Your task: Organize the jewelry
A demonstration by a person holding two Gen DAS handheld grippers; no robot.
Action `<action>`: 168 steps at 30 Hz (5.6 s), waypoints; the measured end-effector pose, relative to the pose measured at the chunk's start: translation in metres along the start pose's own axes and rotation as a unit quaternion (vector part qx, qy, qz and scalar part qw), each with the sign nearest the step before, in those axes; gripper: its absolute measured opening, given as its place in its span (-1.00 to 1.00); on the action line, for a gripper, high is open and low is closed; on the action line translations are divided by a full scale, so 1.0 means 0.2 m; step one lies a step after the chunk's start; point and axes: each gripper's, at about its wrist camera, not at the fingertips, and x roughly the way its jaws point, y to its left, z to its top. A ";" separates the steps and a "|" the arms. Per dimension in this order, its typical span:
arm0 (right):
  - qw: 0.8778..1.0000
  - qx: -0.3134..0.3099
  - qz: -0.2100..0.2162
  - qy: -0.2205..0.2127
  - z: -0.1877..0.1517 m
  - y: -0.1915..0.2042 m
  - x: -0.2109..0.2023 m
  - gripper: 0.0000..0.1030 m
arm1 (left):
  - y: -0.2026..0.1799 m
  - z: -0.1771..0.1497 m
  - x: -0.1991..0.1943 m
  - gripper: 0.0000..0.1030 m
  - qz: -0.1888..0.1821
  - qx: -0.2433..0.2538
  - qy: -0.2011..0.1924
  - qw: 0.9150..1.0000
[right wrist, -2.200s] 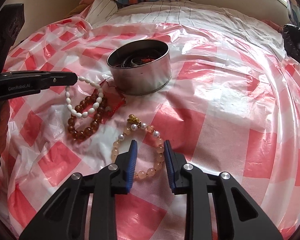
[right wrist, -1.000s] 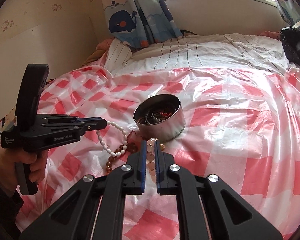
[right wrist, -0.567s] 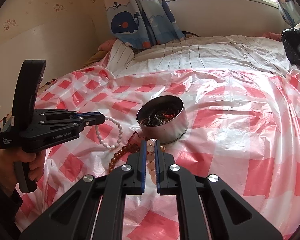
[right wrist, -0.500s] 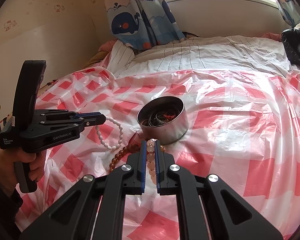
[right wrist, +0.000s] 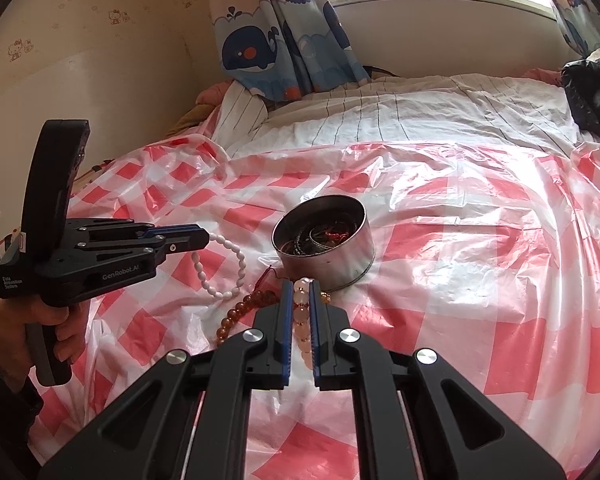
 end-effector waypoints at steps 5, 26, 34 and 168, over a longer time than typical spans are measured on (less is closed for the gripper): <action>1.000 0.006 0.015 -0.018 0.04 0.00 -0.01 -0.84 | 0.01 0.05 -0.04 -0.87 -0.040 -0.017 -0.014 0.999; 0.999 0.011 -0.033 0.005 0.36 -0.04 0.36 -0.29 | 0.04 0.30 0.28 -0.81 -0.083 -0.070 0.012 0.994; 0.998 0.040 -0.042 0.028 0.30 -0.17 0.47 -0.03 | 0.15 0.19 0.46 -0.29 -0.127 -0.147 0.035 0.980; 0.987 -0.082 -0.077 0.119 -0.26 0.10 0.14 -0.79 | -0.13 -0.34 0.20 0.32 0.100 0.115 0.097 0.983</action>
